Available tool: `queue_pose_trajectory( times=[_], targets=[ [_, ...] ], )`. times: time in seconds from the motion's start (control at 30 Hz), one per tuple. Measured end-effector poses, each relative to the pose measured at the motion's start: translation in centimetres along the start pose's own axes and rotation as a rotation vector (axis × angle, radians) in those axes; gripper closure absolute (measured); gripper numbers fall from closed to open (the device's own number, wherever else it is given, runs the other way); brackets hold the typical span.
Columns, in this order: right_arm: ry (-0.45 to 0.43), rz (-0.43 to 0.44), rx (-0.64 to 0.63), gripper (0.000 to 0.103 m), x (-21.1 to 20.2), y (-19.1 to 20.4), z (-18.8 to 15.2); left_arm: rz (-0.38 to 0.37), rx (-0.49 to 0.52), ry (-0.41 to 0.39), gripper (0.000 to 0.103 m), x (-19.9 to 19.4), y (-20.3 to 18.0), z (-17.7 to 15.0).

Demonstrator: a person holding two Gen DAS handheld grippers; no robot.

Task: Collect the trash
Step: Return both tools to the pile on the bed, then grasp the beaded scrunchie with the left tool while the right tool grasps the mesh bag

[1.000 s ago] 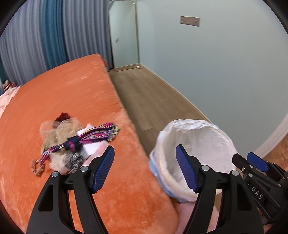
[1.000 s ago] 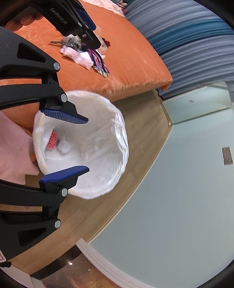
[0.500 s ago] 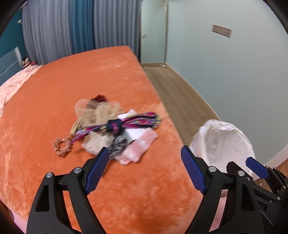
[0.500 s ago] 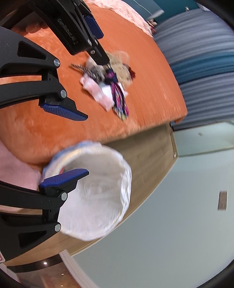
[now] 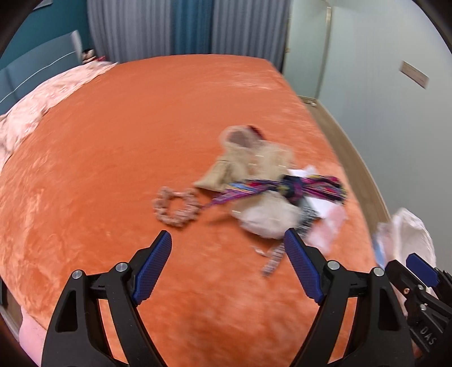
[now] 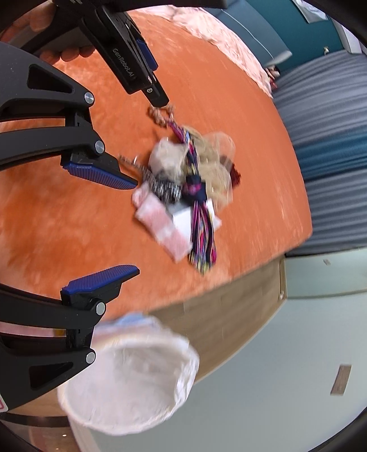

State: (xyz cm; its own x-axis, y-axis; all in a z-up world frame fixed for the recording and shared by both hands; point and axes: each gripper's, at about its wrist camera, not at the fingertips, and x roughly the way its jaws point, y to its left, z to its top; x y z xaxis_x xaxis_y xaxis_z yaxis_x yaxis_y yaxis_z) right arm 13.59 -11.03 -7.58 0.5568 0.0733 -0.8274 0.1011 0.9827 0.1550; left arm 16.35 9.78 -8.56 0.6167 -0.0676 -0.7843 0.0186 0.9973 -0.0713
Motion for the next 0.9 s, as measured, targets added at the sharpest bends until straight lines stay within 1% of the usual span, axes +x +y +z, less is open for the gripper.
queue_pose_trajectory(
  times=[0.17, 0.27, 0.4, 0.47, 0.5, 0.57, 0.6, 0.63, 0.67, 0.7, 0.73, 0.77, 0.8, 0.9],
  targets=[
    [0.04, 0.05, -0.047, 0.049, 4.2, 3.5, 1.7, 0.043, -0.048, 0.026, 0.025, 3.2, 4.8, 1.6],
    [0.057, 0.067, -0.054, 0.042, 6.7, 4.9, 2.6, 0.035, -0.111, 0.06, 0.025, 5.7, 7.7, 2.7],
    [0.083, 0.066, -0.066, 0.041, 9.8, 6.5, 3.6, 0.031, -0.154, 0.098, 0.027, 8.6, 9.8, 3.4],
    [0.102, 0.064, -0.061, 0.041, 11.3, 6.8, 4.0, 0.023, -0.16, 0.124, 0.034, 10.1, 10.3, 3.5],
    [0.109, 0.069, -0.056, 0.041, 11.8, 6.9, 4.1, 0.017, -0.161, 0.133, 0.036, 10.6, 10.3, 3.6],
    [0.121, 0.078, -0.05, 0.041, 12.8, 7.2, 4.3, -0.002, -0.166, 0.149, 0.045, 11.7, 10.4, 3.6],
    [0.127, 0.082, -0.052, 0.047, 13.3, 7.5, 4.3, -0.013, -0.165, 0.153, 0.048, 12.3, 10.2, 3.7],
    [0.134, 0.089, -0.054, 0.057, 13.6, 7.6, 4.2, -0.024, -0.158, 0.162, 0.054, 12.8, 10.1, 3.6],
    [0.145, 0.09, -0.057, 0.062, 14.1, 7.8, 4.1, -0.028, -0.146, 0.174, 0.066, 13.4, 9.8, 3.5],
    [0.149, 0.089, -0.06, 0.067, 14.2, 7.9, 3.9, -0.034, -0.131, 0.188, 0.075, 13.9, 9.5, 3.4],
    [0.143, 0.09, -0.063, 0.073, 13.9, 7.9, 3.8, -0.037, -0.119, 0.204, 0.09, 14.5, 9.4, 3.2],
    [0.137, 0.091, -0.067, 0.078, 13.7, 8.0, 3.7, -0.039, -0.114, 0.212, 0.096, 14.7, 9.5, 3.2],
    [0.135, 0.095, -0.07, 0.085, 13.4, 8.0, 3.6, -0.036, -0.114, 0.21, 0.096, 14.7, 9.5, 3.1],
    [0.129, 0.135, -0.051, 0.091, 12.1, 7.6, 3.5, -0.031, -0.115, 0.175, 0.099, 13.4, 9.5, 2.8]
  ],
)
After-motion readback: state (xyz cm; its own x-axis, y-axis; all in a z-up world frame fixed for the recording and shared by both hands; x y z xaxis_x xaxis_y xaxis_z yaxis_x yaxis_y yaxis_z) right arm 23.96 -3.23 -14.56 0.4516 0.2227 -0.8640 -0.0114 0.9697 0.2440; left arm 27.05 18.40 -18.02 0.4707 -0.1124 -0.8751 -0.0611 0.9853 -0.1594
